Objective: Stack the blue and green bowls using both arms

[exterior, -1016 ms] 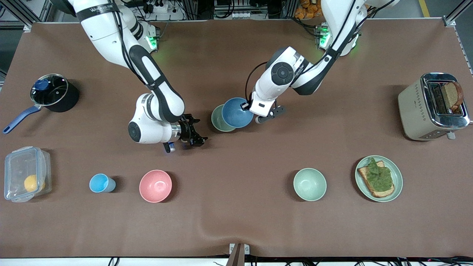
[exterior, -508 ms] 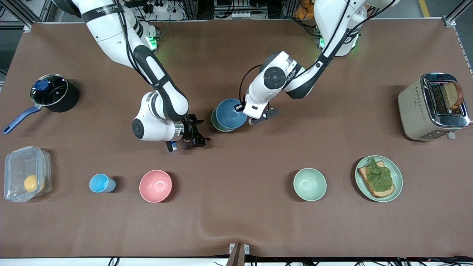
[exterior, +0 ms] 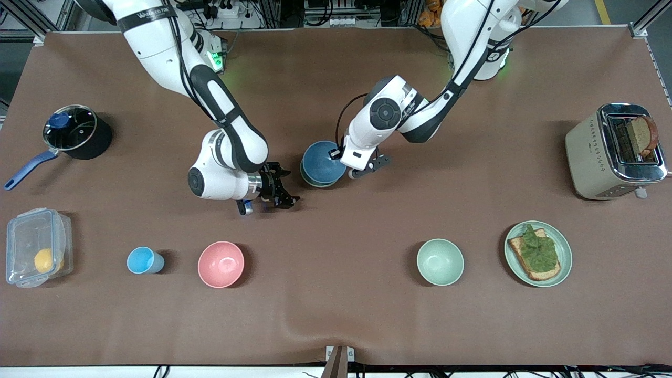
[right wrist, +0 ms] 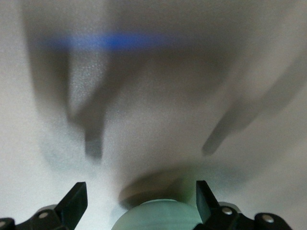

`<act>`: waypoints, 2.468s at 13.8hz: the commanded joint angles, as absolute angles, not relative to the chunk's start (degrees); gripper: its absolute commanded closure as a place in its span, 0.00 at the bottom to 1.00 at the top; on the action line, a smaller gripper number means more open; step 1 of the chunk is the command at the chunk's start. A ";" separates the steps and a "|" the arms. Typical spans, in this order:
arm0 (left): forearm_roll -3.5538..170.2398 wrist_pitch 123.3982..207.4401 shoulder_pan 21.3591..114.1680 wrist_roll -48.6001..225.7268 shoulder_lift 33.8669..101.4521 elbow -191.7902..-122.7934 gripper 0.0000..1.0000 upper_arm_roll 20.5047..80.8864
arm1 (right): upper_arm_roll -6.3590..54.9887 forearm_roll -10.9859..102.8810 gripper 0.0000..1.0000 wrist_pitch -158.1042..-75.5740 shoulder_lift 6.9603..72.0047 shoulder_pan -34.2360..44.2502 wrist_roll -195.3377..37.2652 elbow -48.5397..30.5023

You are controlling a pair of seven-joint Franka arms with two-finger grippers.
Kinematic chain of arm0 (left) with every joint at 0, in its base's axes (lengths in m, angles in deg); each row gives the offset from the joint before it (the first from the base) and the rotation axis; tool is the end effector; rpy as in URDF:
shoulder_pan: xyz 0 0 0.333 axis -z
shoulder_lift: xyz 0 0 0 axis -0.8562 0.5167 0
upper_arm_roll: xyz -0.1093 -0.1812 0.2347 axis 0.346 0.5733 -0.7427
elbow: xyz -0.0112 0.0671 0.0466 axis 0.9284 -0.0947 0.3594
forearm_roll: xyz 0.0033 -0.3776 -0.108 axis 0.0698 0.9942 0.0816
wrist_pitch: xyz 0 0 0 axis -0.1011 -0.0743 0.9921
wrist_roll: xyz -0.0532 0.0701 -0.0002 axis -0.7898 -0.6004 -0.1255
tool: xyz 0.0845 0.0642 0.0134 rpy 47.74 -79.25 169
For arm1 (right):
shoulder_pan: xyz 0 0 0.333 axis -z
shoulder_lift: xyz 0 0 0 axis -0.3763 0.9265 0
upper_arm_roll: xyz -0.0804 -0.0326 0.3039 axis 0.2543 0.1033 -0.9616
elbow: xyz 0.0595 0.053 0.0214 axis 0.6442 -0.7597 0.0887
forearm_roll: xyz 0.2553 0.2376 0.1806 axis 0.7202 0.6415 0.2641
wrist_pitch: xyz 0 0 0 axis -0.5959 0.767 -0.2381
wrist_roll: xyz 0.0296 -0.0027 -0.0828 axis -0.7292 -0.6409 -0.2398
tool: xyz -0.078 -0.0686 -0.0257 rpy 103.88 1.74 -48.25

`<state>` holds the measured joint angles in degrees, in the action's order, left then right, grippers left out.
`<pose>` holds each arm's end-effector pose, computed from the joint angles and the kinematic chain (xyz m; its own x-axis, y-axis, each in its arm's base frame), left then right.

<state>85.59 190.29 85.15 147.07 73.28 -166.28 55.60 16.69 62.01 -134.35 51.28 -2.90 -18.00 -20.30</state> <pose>0.4291 -0.4763 0.2418 0.8596 0.4237 -0.2855 0.4796 -0.8619 0.1650 0.5316 0.2894 0.1551 0.2455 -0.7608 -0.6008 -0.9365 -0.3463 0.0559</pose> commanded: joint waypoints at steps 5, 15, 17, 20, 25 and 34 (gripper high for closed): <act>84.63 190.73 86.31 148.03 76.40 -162.96 0.78 55.05 | 16.58 63.95 0.00 -134.99 51.35 -2.94 -19.16 -20.48; 84.02 176.62 85.26 148.56 74.47 -155.51 0.00 54.78 | 17.98 62.98 0.00 -129.04 48.02 -1.20 -21.88 -21.27; 81.75 170.80 83.33 148.56 73.77 -152.34 0.00 54.78 | 20.43 58.79 0.00 -120.79 46.17 0.65 -21.89 -21.00; 78.23 166.13 80.87 148.47 71.14 -151.27 0.00 54.78 | 23.34 53.59 0.00 -111.73 43.71 3.46 -21.97 -20.04; 72.26 160.67 72.27 148.12 69.72 -150.39 0.00 54.78 | 27.12 38.32 0.00 -84.60 42.82 11.10 -21.27 -4.18; 68.29 141.53 58.11 131.36 65.42 -139.68 0.00 54.96 | 27.04 30.46 0.00 -62.67 35.02 16.83 -21.89 11.78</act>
<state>69.24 145.66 59.99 135.18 65.33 -141.80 54.31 27.66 32.22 -64.38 39.09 16.40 -21.84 12.23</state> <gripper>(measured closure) 0.000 0.000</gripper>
